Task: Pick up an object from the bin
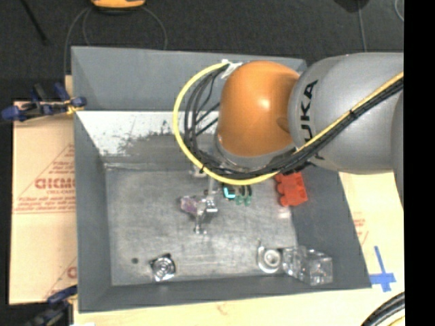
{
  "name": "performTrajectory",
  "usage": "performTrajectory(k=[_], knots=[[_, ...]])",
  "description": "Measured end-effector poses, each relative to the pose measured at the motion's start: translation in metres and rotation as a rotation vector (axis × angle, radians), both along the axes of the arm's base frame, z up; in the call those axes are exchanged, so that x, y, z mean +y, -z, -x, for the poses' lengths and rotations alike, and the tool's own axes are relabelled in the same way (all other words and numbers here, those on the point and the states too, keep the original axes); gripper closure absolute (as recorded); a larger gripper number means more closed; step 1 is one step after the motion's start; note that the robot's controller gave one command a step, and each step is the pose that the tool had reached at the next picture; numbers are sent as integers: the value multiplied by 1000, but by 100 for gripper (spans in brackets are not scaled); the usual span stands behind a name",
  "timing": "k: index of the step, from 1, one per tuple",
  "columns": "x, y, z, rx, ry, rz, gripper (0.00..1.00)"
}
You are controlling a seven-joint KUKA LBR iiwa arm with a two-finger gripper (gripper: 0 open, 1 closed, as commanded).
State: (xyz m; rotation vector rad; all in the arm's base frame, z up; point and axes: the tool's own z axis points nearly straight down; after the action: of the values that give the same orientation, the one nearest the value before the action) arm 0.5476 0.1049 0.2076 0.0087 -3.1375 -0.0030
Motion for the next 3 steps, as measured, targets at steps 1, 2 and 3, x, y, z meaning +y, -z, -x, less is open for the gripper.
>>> performTrajectory(k=[1,2,3], knots=[[-68,120,-15,-1,9,2,0],[-41,134,-36,-13,-12,1,0],[-40,131,-39,-24,-9,-3,100]])
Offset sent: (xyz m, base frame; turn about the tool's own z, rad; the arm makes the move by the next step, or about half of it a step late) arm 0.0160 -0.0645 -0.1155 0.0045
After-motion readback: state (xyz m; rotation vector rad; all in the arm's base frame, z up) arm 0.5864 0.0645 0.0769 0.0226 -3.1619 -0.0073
